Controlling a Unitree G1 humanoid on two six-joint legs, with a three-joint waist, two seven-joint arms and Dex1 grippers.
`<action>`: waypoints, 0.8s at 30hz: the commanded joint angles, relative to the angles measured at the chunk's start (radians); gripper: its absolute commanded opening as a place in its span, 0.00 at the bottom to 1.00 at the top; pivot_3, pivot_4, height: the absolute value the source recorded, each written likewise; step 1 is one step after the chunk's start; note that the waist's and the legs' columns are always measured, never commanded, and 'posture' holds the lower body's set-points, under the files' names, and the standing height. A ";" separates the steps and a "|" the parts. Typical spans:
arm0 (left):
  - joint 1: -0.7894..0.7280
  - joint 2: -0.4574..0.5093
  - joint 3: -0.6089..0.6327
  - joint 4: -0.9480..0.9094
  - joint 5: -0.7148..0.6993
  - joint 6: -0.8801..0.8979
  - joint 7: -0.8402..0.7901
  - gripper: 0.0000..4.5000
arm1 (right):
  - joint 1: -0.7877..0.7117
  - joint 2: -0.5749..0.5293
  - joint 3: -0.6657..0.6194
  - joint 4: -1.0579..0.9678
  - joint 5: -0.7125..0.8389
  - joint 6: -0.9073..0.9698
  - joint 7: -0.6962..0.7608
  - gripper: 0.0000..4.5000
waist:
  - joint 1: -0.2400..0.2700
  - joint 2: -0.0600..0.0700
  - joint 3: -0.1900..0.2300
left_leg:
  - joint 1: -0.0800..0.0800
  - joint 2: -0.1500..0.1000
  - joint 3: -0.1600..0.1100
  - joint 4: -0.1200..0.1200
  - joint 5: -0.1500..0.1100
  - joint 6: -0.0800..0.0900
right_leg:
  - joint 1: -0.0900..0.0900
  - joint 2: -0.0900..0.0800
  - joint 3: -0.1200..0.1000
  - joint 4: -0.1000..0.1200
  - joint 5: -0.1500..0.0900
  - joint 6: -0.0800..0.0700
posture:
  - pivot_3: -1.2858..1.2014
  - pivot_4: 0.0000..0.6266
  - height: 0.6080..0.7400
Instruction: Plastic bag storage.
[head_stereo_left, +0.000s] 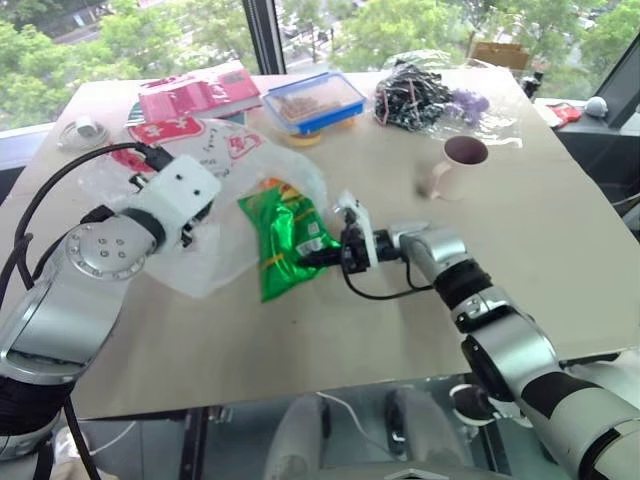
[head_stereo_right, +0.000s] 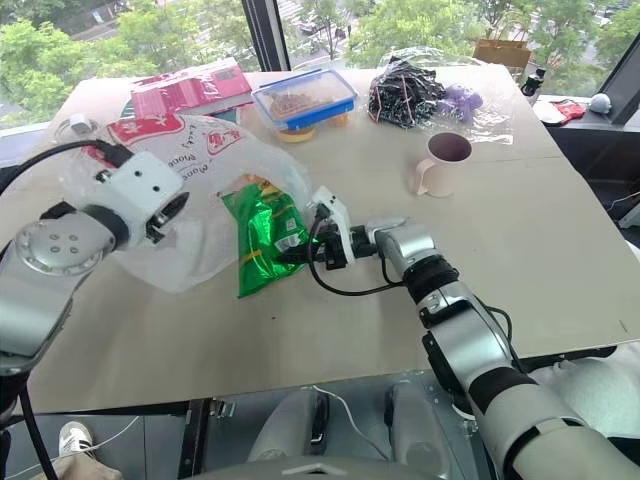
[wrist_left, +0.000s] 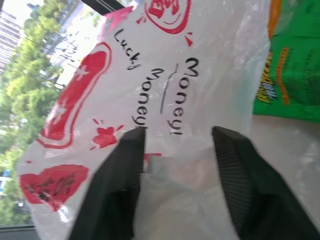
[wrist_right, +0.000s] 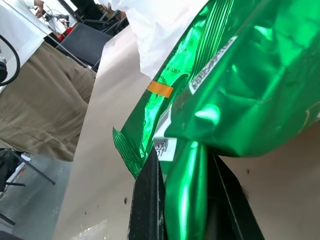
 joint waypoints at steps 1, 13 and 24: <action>0.011 0.007 0.014 0.019 0.072 -0.068 -0.015 0.14 | -0.005 0.019 -0.022 -0.057 0.013 0.008 0.003 0.00 | 0.000 0.000 0.000 | 0.000 0.000 0.000 0.000 0.000 0.000 | 0.000 0.000 0.000 0.000 0.000 0.000 | 0.52 0.24 1.00; -0.148 -0.187 0.341 0.004 -0.212 0.142 -0.160 0.00 | 0.007 0.058 -0.024 -0.123 0.046 0.071 0.035 0.00 | 0.005 -0.003 -0.001 | -0.002 0.001 -0.002 0.002 0.000 0.000 | 0.000 0.000 -0.003 0.000 0.000 0.000 | 0.52 0.24 1.00; -0.316 -0.209 0.531 0.011 -0.387 0.379 -0.154 0.00 | -0.230 0.195 -0.153 0.231 0.019 -0.147 -0.088 0.00 | -0.003 -0.003 0.000 | 0.000 0.000 -0.002 0.002 0.001 -0.002 | 0.001 0.001 -0.002 0.001 0.000 0.000 | 0.52 0.24 1.00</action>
